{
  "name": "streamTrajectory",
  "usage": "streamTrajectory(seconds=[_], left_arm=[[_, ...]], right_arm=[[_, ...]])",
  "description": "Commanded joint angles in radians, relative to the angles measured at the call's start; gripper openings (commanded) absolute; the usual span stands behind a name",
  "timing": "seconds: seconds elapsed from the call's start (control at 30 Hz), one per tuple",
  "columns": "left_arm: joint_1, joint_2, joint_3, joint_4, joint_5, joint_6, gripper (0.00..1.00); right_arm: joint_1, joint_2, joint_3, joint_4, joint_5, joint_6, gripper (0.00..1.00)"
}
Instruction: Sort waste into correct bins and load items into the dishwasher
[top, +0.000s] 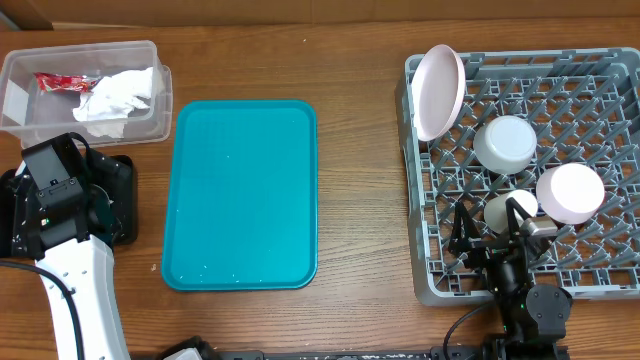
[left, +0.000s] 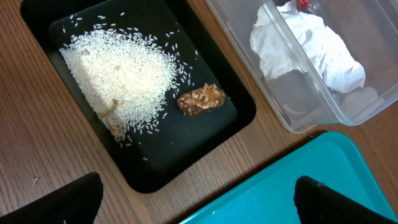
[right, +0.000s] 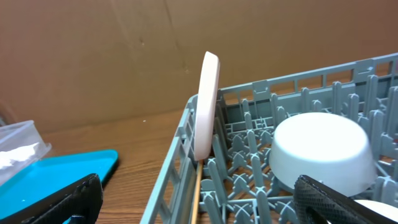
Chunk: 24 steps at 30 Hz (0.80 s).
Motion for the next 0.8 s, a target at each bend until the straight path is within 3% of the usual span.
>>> streamTrajectory(seconds=[0.0,0.2,0.77], left_arm=[[0.008,-0.001,0.009,0.0,0.0,-0.013,1.0],[0.008,-0.001,0.009,0.0,0.0,-0.013,1.0],[0.008,-0.001,0.009,0.0,0.0,-0.013,1.0]], right_arm=[[-0.005,-0.013,-0.01,0.0,0.065,-0.053,1.0],[-0.005,-0.013,-0.01,-0.005,0.144,-0.09,1.0],[-0.005,-0.012,-0.01,-0.005,0.136,-0.089,1.0]])
